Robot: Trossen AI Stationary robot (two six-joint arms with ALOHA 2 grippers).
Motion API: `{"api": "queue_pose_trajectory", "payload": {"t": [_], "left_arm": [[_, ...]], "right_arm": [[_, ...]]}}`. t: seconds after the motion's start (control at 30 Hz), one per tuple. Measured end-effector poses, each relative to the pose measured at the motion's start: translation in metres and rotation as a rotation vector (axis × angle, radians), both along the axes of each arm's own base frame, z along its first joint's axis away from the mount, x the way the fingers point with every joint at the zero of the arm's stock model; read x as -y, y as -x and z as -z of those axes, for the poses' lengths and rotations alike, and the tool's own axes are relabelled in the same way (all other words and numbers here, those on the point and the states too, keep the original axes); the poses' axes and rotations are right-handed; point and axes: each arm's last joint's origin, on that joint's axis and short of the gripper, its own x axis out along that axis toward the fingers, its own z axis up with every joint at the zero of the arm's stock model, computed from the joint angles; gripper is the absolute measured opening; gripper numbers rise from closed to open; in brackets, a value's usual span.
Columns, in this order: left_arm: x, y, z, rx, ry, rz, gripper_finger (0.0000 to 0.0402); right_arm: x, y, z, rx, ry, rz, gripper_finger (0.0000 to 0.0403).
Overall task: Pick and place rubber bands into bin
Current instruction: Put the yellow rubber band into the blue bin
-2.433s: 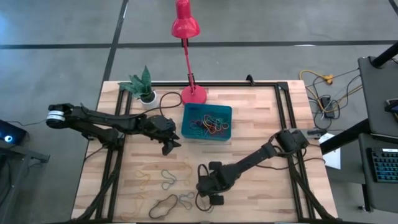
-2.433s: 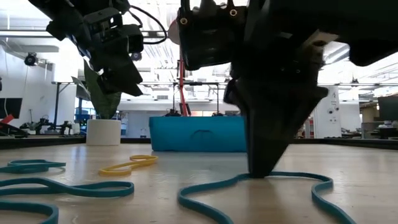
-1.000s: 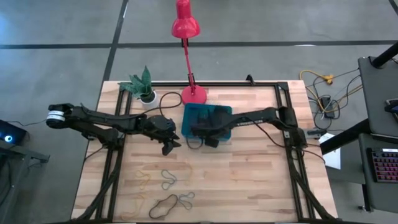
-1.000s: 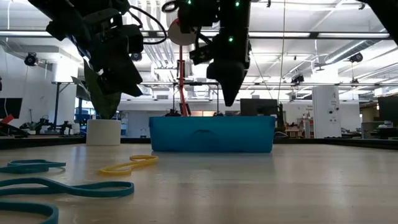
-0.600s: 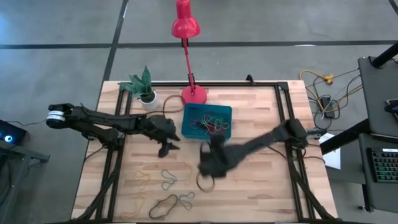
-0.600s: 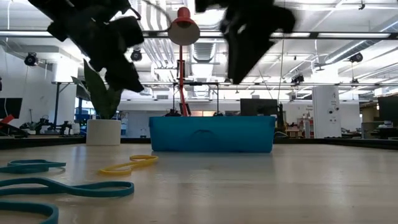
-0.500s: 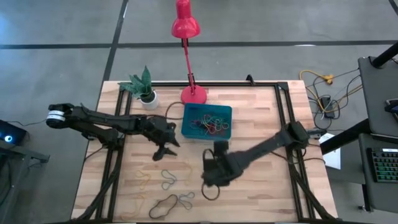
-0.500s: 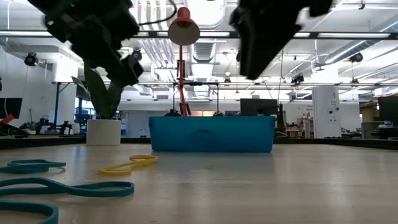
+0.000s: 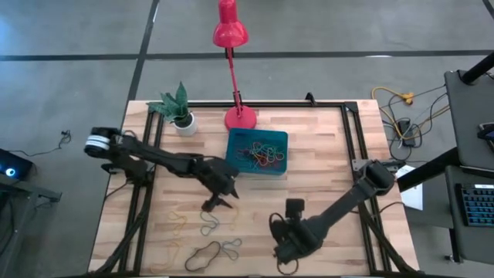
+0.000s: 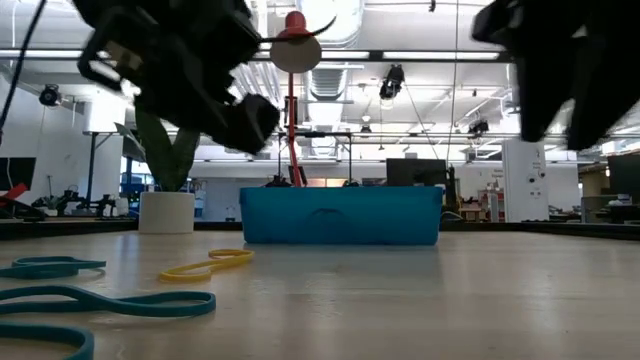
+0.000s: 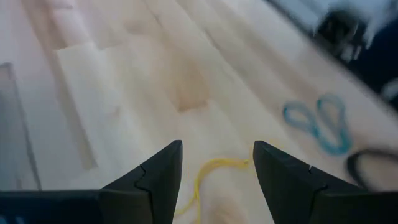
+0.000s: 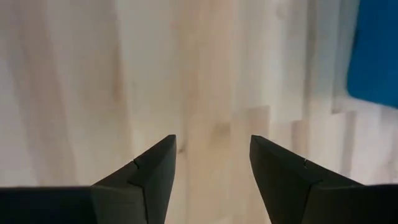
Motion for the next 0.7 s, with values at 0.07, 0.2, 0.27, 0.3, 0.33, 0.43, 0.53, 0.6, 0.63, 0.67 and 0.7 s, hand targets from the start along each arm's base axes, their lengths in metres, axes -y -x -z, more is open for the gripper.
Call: {"api": "queue_pose_trajectory", "payload": {"t": [0.07, 0.2, 0.27, 0.3, 0.33, 0.43, 0.53, 0.6, 0.63, 0.67, 0.7], "left_arm": [[0.004, -0.007, 0.009, -0.024, -0.070, 0.066, 0.0182], [0.013, -0.019, 0.023, -0.090, -0.144, 0.135, 0.0182], [0.018, -0.025, 0.030, -0.105, -0.196, 0.124, 0.0182], [0.019, -0.027, 0.033, -0.108, -0.233, 0.115, 0.0182], [0.021, -0.030, 0.036, -0.111, -0.271, 0.107, 0.0181], [0.023, -0.034, 0.042, -0.126, -0.336, 0.108, 0.0169], [0.023, -0.036, 0.046, -0.175, -0.339, 0.118, 0.0139], [0.023, -0.034, 0.048, -0.210, -0.341, 0.126, 0.0112], [0.023, -0.034, 0.048, -0.218, -0.341, 0.128, 0.0097], [0.023, -0.033, 0.050, -0.225, -0.340, 0.129, 0.0080], [0.023, -0.033, 0.051, -0.232, -0.337, 0.130, 0.0064]], "right_arm": [[-0.005, 0.005, 0.001, -0.003, 0.002, -0.017, 0.0192], [-0.012, 0.012, 0.003, -0.010, 0.011, -0.043, 0.0191], [-0.014, 0.016, 0.005, -0.014, 0.021, -0.054, 0.0192], [-0.015, 0.019, 0.007, -0.019, 0.026, -0.056, 0.0192], [-0.015, 0.021, 0.009, -0.022, 0.030, -0.055, 0.0191], [-0.015, 0.025, 0.013, -0.032, 0.040, -0.043, 0.0191], [-0.015, 0.027, 0.015, -0.036, 0.050, -0.043, 0.0191], [-0.015, 0.027, 0.016, -0.033, 0.052, -0.043, 0.0191], [-0.015, 0.028, 0.016, -0.029, 0.058, -0.040, 0.0192], [-0.015, 0.028, 0.016, -0.021, 0.066, -0.037, 0.0192], [-0.015, 0.028, 0.017, -0.017, 0.071, -0.035, 0.0191]]}}
